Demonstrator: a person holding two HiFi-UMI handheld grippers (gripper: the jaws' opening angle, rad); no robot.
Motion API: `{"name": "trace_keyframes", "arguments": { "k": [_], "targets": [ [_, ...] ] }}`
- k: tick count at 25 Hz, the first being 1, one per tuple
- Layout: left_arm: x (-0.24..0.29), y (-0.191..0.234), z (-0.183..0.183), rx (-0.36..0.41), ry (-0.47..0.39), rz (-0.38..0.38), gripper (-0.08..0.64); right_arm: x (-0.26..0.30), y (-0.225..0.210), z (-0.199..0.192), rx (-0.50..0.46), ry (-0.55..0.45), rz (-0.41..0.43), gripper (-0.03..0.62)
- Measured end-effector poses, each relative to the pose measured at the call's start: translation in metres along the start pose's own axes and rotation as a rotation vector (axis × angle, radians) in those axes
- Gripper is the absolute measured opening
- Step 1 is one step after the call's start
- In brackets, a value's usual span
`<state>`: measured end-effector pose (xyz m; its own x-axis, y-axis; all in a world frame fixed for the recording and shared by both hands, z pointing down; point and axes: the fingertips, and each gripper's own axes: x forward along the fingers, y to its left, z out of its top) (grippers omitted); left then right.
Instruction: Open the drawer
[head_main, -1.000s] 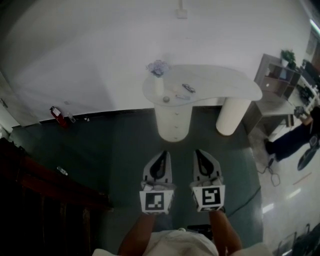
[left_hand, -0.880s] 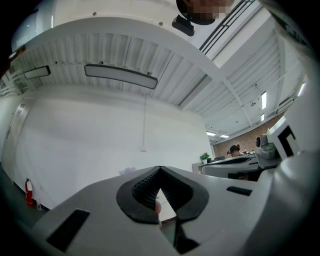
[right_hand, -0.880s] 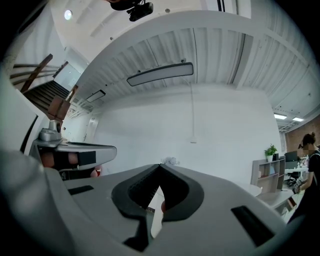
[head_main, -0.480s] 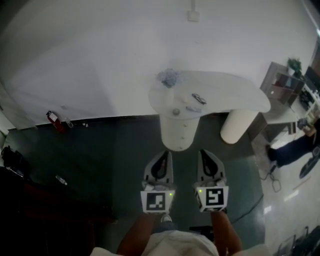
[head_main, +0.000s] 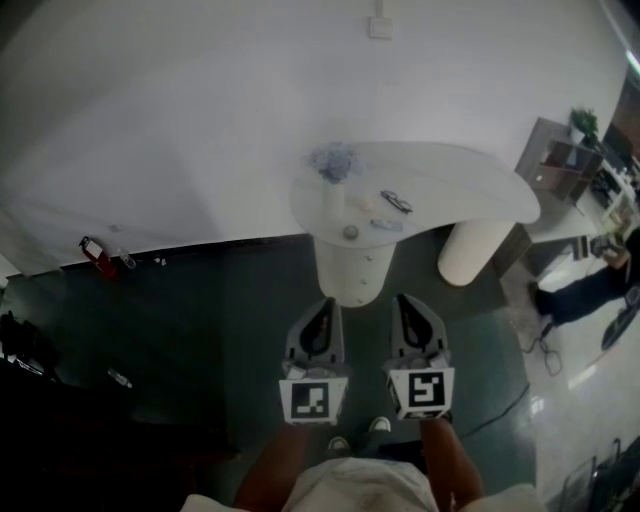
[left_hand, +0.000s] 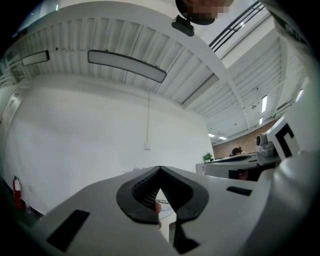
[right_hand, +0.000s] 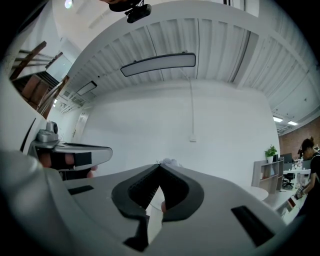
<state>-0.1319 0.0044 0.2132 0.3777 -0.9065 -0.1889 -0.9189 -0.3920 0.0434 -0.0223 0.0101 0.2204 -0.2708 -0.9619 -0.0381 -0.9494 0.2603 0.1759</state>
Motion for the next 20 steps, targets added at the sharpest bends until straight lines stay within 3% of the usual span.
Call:
{"name": "trace_keyframes", "arguments": {
  "k": [9, 20],
  "targets": [
    [0.055, 0.0, -0.019, 0.02, 0.002, 0.001, 0.002, 0.043, -0.033, -0.025, 0.027, 0.017, -0.005, 0.003],
    [0.17, -0.009, -0.03, 0.049, 0.002, 0.052, 0.002, 0.131, -0.118, -0.038, 0.062, -0.006, 0.015, 0.003]
  ]
}}
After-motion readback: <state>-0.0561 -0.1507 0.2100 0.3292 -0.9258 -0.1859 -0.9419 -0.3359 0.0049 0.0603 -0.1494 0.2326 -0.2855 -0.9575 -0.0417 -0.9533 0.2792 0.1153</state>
